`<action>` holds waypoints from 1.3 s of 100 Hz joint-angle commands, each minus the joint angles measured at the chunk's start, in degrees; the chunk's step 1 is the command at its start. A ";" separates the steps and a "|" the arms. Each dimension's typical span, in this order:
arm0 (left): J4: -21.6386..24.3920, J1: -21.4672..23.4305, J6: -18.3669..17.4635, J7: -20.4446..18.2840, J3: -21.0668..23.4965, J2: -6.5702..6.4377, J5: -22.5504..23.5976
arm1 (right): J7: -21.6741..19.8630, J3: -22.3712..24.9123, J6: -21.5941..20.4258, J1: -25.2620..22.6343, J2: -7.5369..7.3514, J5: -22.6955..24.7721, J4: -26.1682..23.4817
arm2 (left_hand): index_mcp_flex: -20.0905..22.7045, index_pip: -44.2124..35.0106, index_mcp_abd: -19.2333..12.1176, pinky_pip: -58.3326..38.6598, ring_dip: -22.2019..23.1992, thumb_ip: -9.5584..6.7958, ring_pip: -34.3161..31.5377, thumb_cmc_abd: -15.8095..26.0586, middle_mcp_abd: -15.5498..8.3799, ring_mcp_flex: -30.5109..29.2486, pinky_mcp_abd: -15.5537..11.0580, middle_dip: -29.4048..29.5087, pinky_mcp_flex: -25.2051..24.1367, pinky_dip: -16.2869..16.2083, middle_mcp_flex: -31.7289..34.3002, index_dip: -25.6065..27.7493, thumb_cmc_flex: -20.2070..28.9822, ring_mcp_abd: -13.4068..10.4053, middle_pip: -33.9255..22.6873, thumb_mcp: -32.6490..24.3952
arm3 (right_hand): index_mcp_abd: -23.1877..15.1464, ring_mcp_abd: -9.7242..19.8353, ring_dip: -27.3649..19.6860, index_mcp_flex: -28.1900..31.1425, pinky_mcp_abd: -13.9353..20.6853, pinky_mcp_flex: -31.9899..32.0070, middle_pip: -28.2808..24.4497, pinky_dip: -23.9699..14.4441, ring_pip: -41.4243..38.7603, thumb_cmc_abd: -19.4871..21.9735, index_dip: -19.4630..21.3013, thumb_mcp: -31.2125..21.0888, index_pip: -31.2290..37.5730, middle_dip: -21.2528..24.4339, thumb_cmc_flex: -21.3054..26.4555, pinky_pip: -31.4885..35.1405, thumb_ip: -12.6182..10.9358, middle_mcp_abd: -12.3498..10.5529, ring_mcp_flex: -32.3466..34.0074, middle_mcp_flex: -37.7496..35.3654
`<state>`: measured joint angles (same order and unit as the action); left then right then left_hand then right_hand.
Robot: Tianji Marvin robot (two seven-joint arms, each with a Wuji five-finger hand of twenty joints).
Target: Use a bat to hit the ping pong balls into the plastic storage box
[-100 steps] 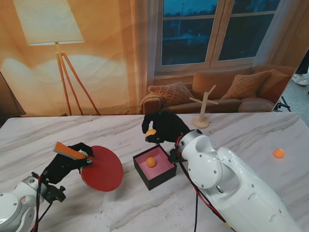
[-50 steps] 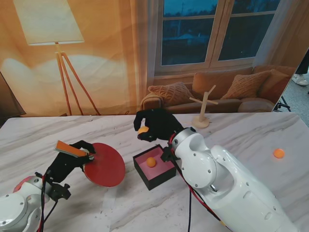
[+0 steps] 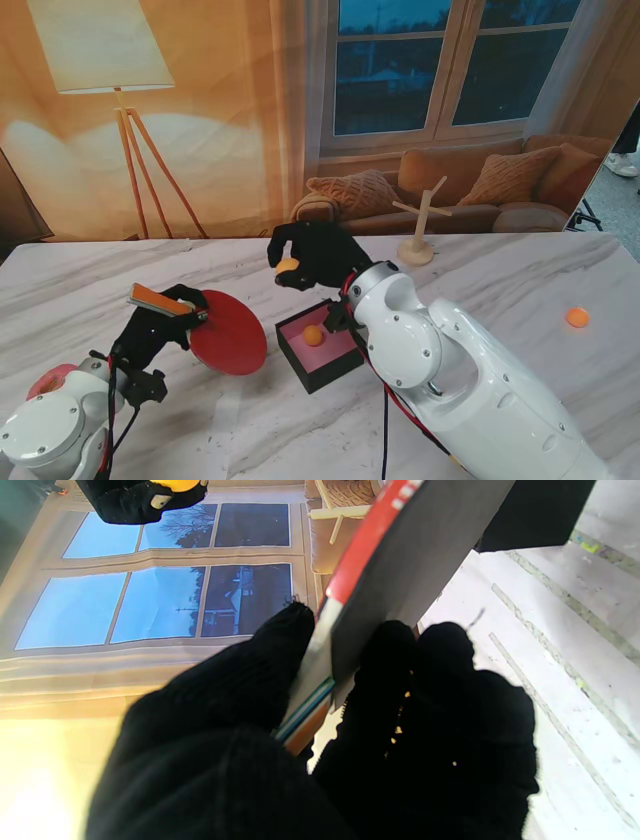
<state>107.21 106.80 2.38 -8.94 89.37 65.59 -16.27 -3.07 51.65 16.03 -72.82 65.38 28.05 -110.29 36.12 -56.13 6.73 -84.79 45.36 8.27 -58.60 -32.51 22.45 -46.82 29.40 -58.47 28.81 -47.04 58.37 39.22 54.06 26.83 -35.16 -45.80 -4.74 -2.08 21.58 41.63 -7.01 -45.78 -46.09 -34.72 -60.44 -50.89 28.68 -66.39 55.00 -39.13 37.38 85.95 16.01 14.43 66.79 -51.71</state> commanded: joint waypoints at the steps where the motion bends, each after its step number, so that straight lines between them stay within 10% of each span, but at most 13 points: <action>1: 0.68 -0.14 0.22 -1.00 -0.23 0.30 -0.50 | -0.56 -0.16 0.60 0.07 0.33 -0.03 -0.15 | 0.78 -1.21 2.39 -1.22 0.76 1.24 -1.82 0.47 -4.82 -2.15 -3.90 0.51 1.35 -0.74 -1.92 0.50 2.93 5.09 0.20 -5.72 | -0.25 0.49 0.65 5.25 0.25 -0.80 -3.30 -0.04 -1.20 3.03 1.54 -5.80 5.98 -2.18 8.10 2.52 -1.00 -5.96 1.52 -4.15; 110: -0.96 0.62 1.50 -2.89 1.52 0.08 -0.72 | 4.73 -7.69 1.67 5.20 3.51 -4.42 5.12 | 0.76 -1.38 2.09 -1.01 0.36 1.23 -1.89 0.35 -5.01 -1.61 -4.10 0.96 0.69 -0.38 -2.39 0.67 2.83 5.03 -0.55 -6.05 | -0.34 0.07 0.45 3.41 0.05 1.50 -2.25 0.34 0.26 3.56 1.20 -5.42 5.10 -1.77 7.23 0.54 -0.82 -6.64 -0.74 -2.29; 130: -0.66 0.08 -0.43 -3.19 1.17 0.02 -1.59 | 4.44 -8.49 1.64 5.81 3.68 -5.14 6.83 | 0.77 -1.36 1.99 -0.94 0.34 1.26 -1.83 0.40 -5.14 -1.48 -4.09 1.00 0.51 -0.37 -2.44 0.70 2.81 4.99 -0.52 -5.98 | -0.38 -0.85 4.90 -1.16 -1.00 9.09 0.75 -0.63 4.32 2.94 0.79 -3.90 0.59 1.74 -2.19 -1.69 0.70 -7.56 -7.36 5.89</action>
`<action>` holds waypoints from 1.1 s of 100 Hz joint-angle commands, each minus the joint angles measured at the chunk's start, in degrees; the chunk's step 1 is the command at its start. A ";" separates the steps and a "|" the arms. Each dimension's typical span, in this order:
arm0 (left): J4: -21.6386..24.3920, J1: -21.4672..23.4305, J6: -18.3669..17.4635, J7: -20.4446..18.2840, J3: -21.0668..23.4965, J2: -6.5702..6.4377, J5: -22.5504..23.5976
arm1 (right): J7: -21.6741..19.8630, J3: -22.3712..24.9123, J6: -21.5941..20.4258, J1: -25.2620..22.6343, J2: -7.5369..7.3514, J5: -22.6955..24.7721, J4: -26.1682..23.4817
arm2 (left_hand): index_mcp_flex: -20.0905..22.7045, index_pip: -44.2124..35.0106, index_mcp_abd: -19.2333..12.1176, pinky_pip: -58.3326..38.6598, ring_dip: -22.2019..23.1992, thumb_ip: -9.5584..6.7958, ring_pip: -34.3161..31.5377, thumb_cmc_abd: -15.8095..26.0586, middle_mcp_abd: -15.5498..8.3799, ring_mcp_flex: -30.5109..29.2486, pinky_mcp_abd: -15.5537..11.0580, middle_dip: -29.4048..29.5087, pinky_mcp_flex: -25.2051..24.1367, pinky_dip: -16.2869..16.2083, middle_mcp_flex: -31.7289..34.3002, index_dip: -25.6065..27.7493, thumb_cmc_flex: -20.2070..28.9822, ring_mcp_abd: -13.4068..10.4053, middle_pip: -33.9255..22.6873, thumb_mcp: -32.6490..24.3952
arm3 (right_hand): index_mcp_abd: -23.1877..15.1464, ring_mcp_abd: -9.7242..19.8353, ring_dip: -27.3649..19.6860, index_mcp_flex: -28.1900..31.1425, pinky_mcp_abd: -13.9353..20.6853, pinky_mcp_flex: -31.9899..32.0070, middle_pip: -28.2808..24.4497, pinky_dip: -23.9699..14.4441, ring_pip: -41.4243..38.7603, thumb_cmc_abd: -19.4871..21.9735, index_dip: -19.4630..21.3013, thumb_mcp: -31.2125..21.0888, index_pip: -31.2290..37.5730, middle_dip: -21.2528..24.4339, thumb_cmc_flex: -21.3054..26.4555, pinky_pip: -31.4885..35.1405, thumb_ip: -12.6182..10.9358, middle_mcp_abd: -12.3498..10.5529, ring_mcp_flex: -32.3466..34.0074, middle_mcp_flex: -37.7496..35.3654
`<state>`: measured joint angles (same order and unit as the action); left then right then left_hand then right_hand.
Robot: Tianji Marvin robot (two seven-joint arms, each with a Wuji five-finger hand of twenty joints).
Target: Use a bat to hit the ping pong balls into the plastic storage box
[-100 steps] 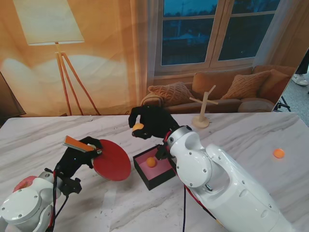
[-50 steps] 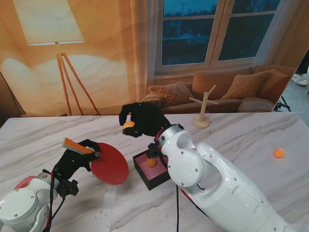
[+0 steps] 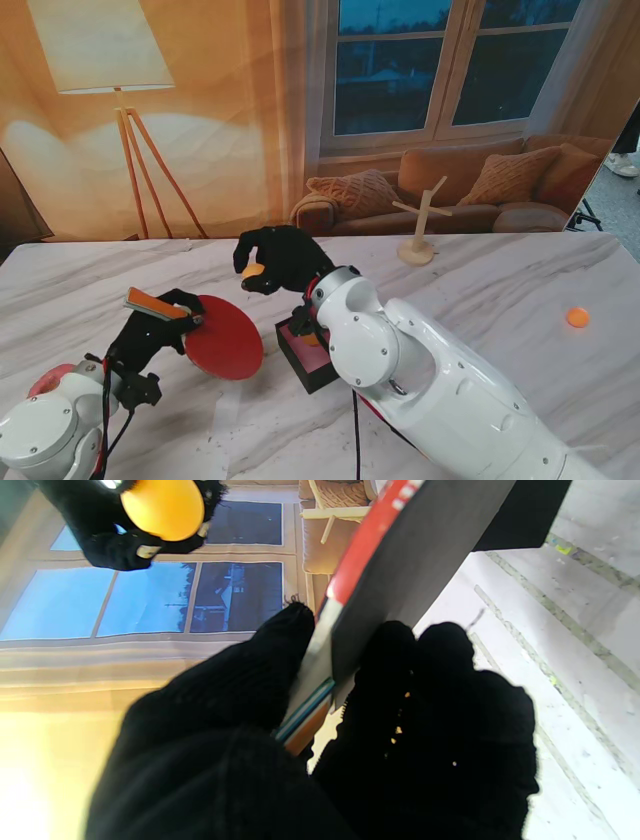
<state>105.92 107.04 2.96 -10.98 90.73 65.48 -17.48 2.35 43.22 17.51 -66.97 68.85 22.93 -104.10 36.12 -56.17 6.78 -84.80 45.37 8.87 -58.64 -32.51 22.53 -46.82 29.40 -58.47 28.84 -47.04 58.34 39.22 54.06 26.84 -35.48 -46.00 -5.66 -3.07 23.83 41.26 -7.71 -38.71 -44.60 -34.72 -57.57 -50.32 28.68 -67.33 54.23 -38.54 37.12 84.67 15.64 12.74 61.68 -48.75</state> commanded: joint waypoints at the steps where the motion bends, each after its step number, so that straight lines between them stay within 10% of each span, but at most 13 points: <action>1: 0.66 -0.20 -1.10 -1.16 -0.22 0.12 -0.41 | -0.96 -0.06 0.12 -0.03 0.20 -0.02 0.70 | 0.72 -1.31 1.90 -0.93 0.34 0.68 -1.78 0.42 -5.23 -1.48 -4.08 1.00 0.48 -0.37 -2.42 0.70 2.74 4.98 -0.19 -5.73 | 0.65 0.07 2.79 -0.97 -0.36 2.32 -0.58 -0.68 1.58 2.43 0.74 -2.84 0.91 1.36 -2.46 -0.44 1.15 -5.92 -2.52 3.33; 19: 1.38 -0.62 -1.29 -1.86 -0.82 -0.05 -0.94 | -0.65 0.25 -0.43 0.02 0.21 0.23 1.15 | 0.76 -1.33 1.81 -0.87 0.31 0.65 -1.69 0.35 -5.14 -1.37 -4.12 0.97 0.39 -0.38 -2.41 0.76 2.93 5.03 -0.15 -5.86 | 1.93 -0.26 3.67 -3.86 -0.66 8.40 3.15 -1.97 4.61 4.58 8.79 -2.16 -13.78 4.98 -10.27 -2.31 -7.11 -6.27 -8.72 12.22; 79: 2.74 0.87 -1.45 -1.28 0.11 -0.16 1.13 | -0.52 0.65 -0.79 -0.13 0.01 1.22 2.25 | 0.91 -1.36 1.70 -0.77 0.38 0.68 -1.77 0.30 -5.15 -1.40 -4.08 0.83 0.27 -0.45 -2.34 0.85 2.89 5.01 -0.11 -6.03 | 2.15 -0.52 3.47 -8.45 -0.66 13.11 5.76 -2.77 7.76 4.47 9.05 -0.31 -16.96 6.65 -12.87 -5.05 -7.21 -6.24 -13.96 20.21; 110: 3.44 1.72 -2.44 -0.85 0.80 -0.13 1.52 | -4.86 7.26 -3.10 -3.22 -2.92 6.68 1.92 | 0.89 -1.33 1.69 -0.77 0.38 0.68 -1.77 0.28 -5.21 -1.41 -4.06 0.80 0.27 -0.51 -2.31 0.87 2.84 5.06 -0.10 -6.05 | 2.12 -0.47 3.44 -8.20 -0.57 13.91 5.61 -3.04 8.54 4.67 9.11 -0.01 -17.28 6.73 -13.18 -5.76 -7.27 -6.20 -14.68 19.55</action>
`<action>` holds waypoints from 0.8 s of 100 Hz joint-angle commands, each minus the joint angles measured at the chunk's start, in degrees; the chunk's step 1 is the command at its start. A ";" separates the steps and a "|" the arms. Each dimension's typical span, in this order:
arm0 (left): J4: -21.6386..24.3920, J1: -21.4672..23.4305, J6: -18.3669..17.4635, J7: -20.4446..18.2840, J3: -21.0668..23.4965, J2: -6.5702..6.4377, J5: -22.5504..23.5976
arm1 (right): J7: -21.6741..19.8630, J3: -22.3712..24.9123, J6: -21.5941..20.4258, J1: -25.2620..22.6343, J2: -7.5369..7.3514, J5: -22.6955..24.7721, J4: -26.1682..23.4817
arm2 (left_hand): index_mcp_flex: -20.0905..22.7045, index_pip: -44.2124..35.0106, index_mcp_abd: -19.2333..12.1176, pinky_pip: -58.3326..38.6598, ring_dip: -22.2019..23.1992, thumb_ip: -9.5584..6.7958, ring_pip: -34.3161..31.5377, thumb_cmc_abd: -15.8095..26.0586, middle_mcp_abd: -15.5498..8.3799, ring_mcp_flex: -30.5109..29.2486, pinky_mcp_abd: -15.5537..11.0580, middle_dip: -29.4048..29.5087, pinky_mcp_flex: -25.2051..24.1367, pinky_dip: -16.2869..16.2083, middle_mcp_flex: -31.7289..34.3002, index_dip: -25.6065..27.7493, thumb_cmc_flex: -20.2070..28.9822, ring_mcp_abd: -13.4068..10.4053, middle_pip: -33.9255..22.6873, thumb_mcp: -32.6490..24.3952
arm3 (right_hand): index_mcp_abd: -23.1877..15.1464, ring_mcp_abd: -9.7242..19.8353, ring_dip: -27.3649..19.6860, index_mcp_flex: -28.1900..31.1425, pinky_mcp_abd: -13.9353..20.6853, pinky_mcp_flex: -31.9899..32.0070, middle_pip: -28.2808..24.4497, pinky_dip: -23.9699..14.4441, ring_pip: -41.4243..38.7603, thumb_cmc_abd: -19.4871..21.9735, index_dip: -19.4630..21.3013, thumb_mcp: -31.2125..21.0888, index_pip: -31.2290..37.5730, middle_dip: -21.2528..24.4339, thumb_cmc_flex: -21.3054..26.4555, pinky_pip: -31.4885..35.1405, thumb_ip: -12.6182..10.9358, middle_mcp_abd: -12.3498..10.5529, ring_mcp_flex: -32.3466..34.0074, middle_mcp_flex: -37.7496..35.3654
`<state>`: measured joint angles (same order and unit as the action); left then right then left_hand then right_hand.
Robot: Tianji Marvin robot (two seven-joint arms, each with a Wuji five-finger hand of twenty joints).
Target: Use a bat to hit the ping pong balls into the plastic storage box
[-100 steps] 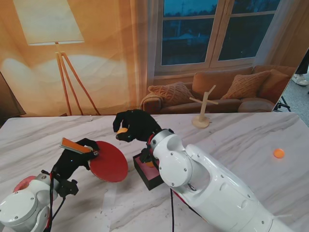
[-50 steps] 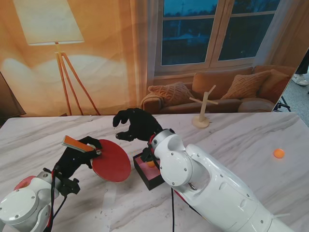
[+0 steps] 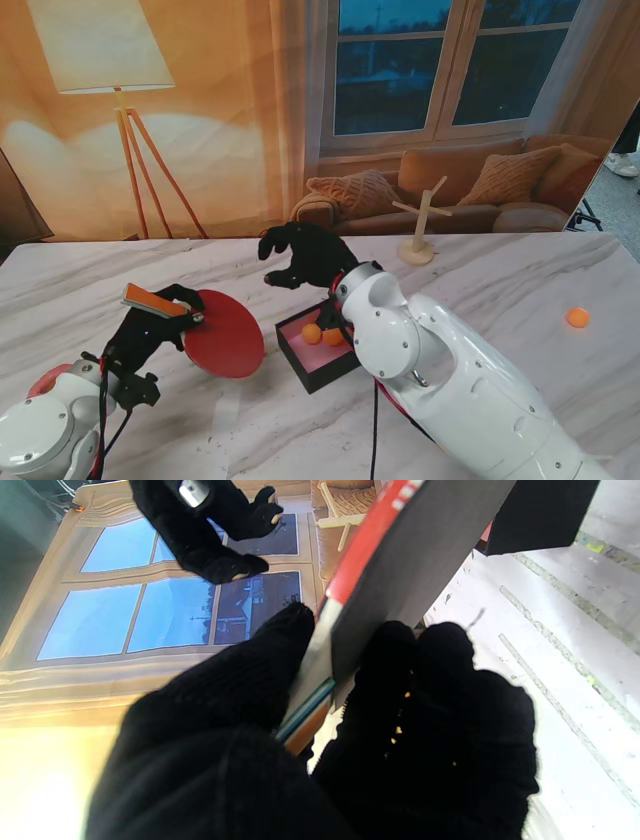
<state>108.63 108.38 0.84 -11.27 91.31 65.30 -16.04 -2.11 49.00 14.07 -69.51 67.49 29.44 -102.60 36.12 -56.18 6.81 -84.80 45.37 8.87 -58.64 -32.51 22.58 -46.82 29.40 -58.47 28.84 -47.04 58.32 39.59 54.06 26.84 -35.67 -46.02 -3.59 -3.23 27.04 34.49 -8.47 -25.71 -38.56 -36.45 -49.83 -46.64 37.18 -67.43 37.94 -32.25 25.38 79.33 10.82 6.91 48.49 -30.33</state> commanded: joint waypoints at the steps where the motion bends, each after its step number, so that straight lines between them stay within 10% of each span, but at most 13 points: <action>1: 0.74 0.39 -0.34 -0.54 0.23 0.05 0.08 | -0.52 1.76 0.32 -0.81 -1.63 0.37 0.42 | 0.87 -1.31 1.67 -0.77 0.38 0.68 -1.77 0.28 -5.26 -1.41 -4.06 0.81 0.27 -0.51 -2.33 0.50 2.85 5.06 0.11 -6.04 | 0.07 -0.30 0.22 -1.39 0.20 0.96 -0.38 -1.30 0.88 1.00 0.62 0.08 -0.99 0.47 -1.41 -0.46 -2.45 -0.45 -1.63 1.23; 80: 1.66 -2.77 3.10 -1.40 -1.28 -0.15 0.26 | -1.25 26.76 -5.05 -12.08 -5.20 17.61 6.29 | 0.97 -1.35 1.52 -0.72 0.38 0.69 -1.72 0.22 -5.47 -1.35 -4.03 0.71 0.25 -0.60 -2.27 0.61 2.70 5.04 0.15 -6.14 | 0.33 -0.43 -1.99 -4.47 0.40 7.77 2.44 -1.26 10.00 1.02 -3.81 1.12 -6.20 2.02 -1.67 -7.07 -2.61 -1.87 -8.91 1.81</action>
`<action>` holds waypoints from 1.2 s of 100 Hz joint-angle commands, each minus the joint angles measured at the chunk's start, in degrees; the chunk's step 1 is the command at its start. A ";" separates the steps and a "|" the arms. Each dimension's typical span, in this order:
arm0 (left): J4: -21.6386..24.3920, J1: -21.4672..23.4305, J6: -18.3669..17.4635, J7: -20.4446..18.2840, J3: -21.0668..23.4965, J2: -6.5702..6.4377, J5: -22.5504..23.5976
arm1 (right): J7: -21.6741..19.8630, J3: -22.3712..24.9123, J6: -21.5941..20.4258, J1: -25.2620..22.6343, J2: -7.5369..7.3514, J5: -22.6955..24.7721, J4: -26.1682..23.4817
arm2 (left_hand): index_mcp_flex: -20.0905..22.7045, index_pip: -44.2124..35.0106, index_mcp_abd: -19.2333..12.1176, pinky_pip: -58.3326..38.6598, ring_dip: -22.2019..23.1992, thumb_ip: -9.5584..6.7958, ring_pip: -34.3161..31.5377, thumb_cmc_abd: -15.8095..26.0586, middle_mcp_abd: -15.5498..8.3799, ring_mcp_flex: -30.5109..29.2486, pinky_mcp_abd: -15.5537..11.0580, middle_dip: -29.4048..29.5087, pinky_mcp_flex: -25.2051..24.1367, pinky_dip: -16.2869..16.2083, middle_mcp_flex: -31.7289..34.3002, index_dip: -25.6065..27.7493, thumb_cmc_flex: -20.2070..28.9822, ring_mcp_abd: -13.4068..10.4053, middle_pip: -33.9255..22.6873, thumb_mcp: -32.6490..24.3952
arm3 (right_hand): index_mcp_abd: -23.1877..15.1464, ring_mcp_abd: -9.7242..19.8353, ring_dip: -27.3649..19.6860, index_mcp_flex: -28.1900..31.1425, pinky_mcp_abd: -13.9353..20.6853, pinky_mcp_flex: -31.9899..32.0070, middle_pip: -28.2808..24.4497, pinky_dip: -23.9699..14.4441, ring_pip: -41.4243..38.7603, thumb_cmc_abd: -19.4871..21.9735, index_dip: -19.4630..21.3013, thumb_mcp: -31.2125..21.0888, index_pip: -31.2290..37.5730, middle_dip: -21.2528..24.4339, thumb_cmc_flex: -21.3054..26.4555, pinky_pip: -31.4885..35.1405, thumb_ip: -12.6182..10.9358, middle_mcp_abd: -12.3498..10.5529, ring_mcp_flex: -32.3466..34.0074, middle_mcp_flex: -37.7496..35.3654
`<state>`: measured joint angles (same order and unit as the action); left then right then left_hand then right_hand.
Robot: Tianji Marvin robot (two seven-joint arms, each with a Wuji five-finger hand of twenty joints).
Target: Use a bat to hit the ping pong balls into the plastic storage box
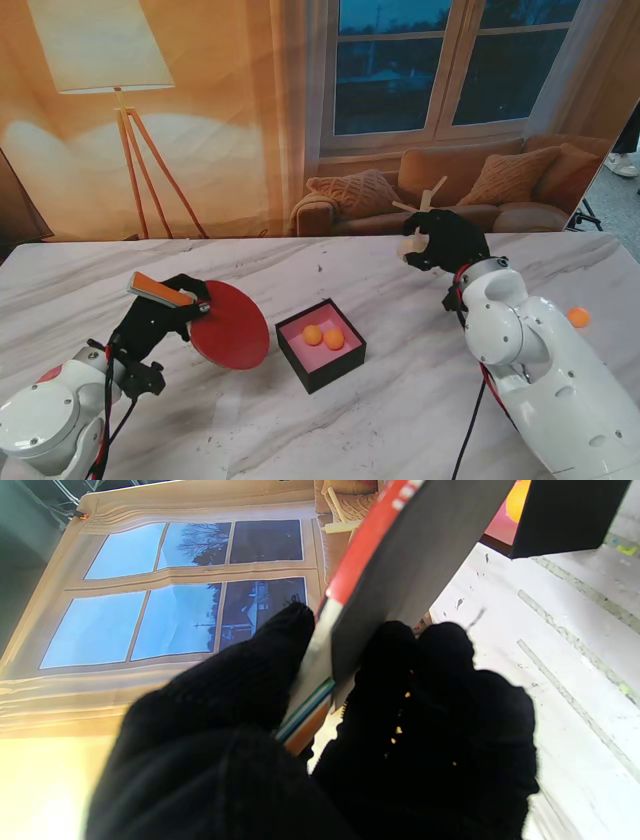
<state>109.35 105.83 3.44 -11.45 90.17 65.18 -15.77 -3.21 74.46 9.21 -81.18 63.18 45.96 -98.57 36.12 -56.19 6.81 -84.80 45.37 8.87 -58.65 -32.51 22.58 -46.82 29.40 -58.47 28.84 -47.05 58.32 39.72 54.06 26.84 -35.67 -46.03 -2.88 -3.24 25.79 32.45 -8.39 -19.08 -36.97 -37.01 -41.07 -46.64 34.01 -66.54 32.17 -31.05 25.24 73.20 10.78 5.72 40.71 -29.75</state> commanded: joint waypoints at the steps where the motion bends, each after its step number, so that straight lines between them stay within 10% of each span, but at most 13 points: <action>1: 0.96 -0.26 0.59 -1.27 -0.15 -0.04 -0.03 | -0.06 1.50 -0.28 -0.45 -0.91 1.24 2.48 | 0.96 -1.33 1.51 -0.72 0.38 0.68 -1.71 0.23 -5.45 -1.35 -4.03 0.71 0.25 -0.60 -2.25 0.48 2.71 5.04 0.14 -6.14 | -0.41 -0.45 -0.79 -2.45 0.30 1.25 0.91 -0.69 1.38 0.98 -0.66 0.21 -0.43 0.88 -1.52 -1.07 -2.56 -0.64 -1.19 1.23; 120: -2.44 -6.44 6.60 -0.44 -7.44 0.35 -0.03 | 10.91 4.66 1.48 8.63 -2.02 6.54 35.34 | 1.53 -1.21 0.59 -0.09 0.49 0.63 -1.13 -0.06 -5.39 -0.83 -3.98 0.09 -0.73 -0.90 -2.25 0.85 2.91 5.15 0.89 -6.75 | -5.98 3.06 -8.18 -6.16 3.91 20.32 10.43 3.03 22.06 2.08 -2.64 2.20 -2.99 9.42 -2.41 -39.98 -2.76 -8.83 -21.67 9.99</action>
<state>106.80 99.09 9.97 -11.02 82.72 65.31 -15.66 7.66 79.10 9.65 -72.98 61.48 52.47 -64.81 36.12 -56.19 6.81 -84.80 45.37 8.87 -58.62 -32.51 22.58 -46.81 29.40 -58.47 28.54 -47.05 58.31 39.81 54.06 26.84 -35.67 -46.11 -7.41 -1.60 18.75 28.80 -5.57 0.55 -27.41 -32.89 -20.32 -45.34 31.14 -65.01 30.08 -22.22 24.71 35.03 9.68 -2.20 22.20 -22.72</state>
